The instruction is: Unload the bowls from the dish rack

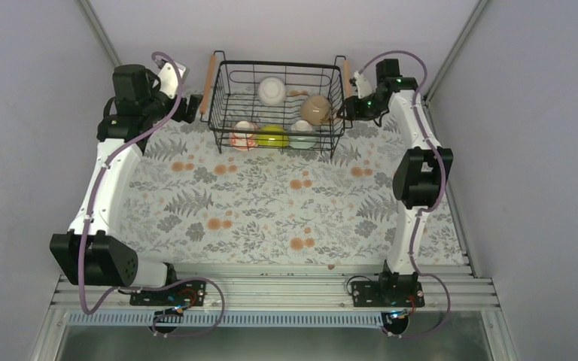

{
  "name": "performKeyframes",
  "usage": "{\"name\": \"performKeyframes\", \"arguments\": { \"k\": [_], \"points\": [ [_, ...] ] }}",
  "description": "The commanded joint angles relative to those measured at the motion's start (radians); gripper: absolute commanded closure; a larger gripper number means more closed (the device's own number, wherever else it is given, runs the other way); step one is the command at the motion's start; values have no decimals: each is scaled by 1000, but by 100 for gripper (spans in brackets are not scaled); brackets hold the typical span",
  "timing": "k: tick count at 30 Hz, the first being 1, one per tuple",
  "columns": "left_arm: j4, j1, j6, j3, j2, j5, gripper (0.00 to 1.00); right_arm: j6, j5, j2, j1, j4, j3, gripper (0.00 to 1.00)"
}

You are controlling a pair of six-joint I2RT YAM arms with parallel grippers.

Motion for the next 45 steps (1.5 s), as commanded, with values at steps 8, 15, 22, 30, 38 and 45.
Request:
{"name": "performKeyframes", "arguments": {
  "k": [8,15,22,30,38,45],
  "points": [
    [-53,-86,19,52,25,44,0,-79,-22,-244,6,-25,-312,80],
    [-70,-147,27,73,66,5,0,-106,-31,-343,5,-41,-410,91],
    [-92,-199,44,84,91,-5,0,-125,-41,-485,7,-107,-498,83],
    [-161,-293,78,163,192,-29,0,-119,0,-662,6,-96,-524,45],
    [-175,-404,172,191,264,-138,0,-139,68,-659,12,-1,-437,37],
    [-195,-413,177,230,355,-270,0,-171,75,-547,91,-45,-266,39]
  ]
}}
